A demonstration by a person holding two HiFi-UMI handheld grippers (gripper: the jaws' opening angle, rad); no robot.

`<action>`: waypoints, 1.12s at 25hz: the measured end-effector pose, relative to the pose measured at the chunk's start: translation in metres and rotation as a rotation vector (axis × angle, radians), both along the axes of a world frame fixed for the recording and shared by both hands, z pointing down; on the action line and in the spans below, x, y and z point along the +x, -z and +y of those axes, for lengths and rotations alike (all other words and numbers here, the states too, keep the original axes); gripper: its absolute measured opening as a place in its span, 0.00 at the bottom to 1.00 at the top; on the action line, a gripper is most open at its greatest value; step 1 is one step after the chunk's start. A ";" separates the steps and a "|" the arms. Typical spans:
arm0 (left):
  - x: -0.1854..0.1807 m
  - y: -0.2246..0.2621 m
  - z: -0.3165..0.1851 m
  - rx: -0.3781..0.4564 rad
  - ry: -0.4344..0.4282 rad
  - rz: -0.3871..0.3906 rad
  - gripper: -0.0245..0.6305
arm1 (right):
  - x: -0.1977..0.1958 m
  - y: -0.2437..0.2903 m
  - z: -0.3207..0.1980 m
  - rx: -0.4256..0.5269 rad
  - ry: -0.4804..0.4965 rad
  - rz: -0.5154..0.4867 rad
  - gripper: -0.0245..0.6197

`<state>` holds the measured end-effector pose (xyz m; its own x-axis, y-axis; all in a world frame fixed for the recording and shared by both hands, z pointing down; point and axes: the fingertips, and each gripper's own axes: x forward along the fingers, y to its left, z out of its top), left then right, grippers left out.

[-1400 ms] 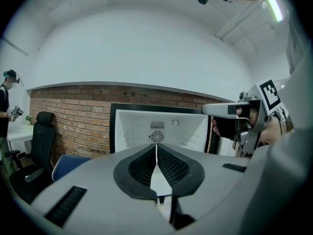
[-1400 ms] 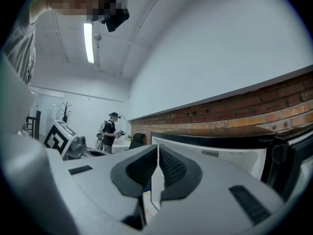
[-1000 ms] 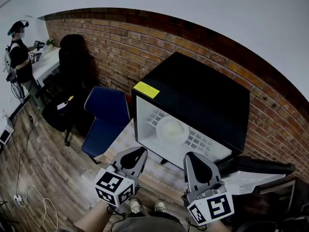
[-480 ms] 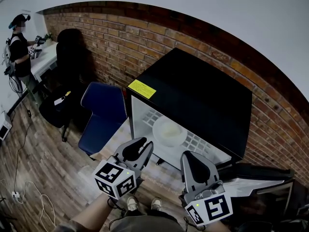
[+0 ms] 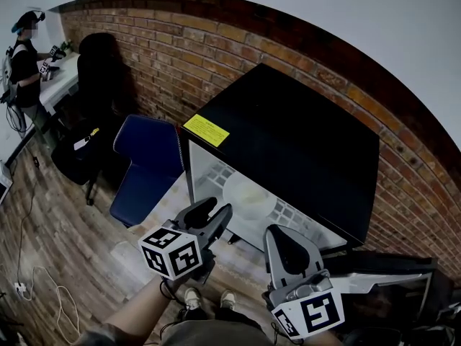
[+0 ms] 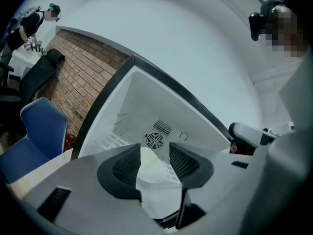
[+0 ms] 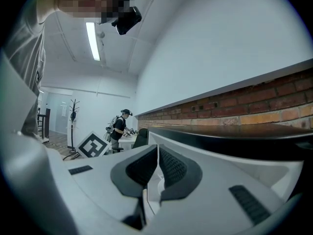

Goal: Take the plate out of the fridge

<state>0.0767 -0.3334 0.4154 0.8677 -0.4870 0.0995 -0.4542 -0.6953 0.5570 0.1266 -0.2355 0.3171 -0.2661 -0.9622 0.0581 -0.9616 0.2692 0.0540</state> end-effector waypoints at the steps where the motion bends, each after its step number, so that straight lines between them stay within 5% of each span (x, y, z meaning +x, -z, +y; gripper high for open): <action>1: 0.002 -0.005 -0.002 -0.027 -0.005 0.014 0.31 | 0.000 -0.001 -0.001 -0.004 -0.001 0.002 0.09; 19: 0.032 -0.086 -0.019 -0.514 -0.067 0.209 0.34 | -0.002 -0.032 -0.015 -0.097 -0.014 0.019 0.09; 28: 0.045 -0.098 -0.023 -0.632 -0.071 0.268 0.34 | 0.003 -0.041 -0.014 -0.116 -0.027 0.010 0.09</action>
<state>0.1218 -0.3560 0.5130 0.9297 -0.3472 0.1230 -0.2095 -0.2236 0.9519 0.1292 -0.2494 0.3581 -0.2390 -0.9557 0.1718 -0.9681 0.2482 0.0336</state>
